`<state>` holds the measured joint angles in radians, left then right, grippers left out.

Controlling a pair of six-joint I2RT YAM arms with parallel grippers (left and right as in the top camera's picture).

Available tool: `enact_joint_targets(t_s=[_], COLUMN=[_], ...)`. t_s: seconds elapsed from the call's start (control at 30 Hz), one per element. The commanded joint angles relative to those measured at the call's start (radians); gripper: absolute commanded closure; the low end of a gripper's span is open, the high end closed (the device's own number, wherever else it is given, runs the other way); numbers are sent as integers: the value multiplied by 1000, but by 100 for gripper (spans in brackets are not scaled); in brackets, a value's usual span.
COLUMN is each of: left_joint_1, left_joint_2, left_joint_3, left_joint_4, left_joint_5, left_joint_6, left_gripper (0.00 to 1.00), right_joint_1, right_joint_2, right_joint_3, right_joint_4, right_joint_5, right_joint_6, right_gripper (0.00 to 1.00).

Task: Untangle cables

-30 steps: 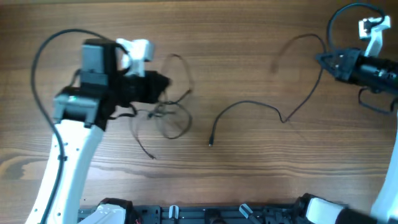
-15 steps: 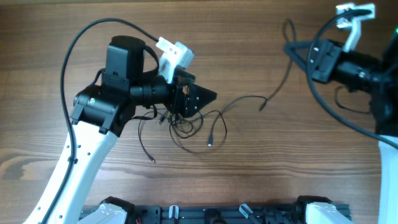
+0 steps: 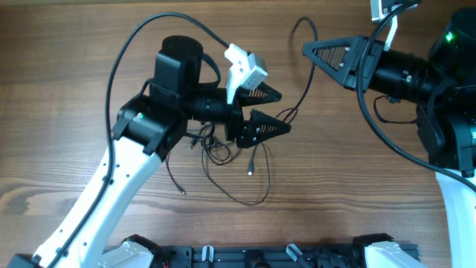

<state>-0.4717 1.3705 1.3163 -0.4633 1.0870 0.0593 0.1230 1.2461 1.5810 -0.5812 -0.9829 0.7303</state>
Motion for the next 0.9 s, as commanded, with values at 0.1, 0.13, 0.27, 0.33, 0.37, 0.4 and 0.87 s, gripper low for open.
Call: enact_joint_targets(t_s=[0.1,0.13,0.27,0.33,0.37,0.4,0.87], left_joint_1=[-46,-50,-46,-34,-30,-30,339], left_joint_2=[85,88,88,87,87,86,-89], left_joint_3=[21,21,21,21,21,21,397], left_joint_4=[14,19,31,39,52,62,55], left_joint_5=[72,72,66,42,-11,-68,-322], left_joint_6=[15,15,15,4,-42,-92,-533], left_gripper=[31,37,94,96,96,96,96], right_joint_1=[4,4,4,3,1,-2,-25], right_joint_2=[7,7,7,7,7,7,155], right_joint_3=[12,12,12,12,12,12,11], right_joint_4=[16,17,16,18,20,19,-365], right_joint_5=[-40,-40,-37,-36,-36,-31,339], right_joint_6=[29,29,28,27,18,0,-268], right_gripper=[96,96,96,96,95,88,0])
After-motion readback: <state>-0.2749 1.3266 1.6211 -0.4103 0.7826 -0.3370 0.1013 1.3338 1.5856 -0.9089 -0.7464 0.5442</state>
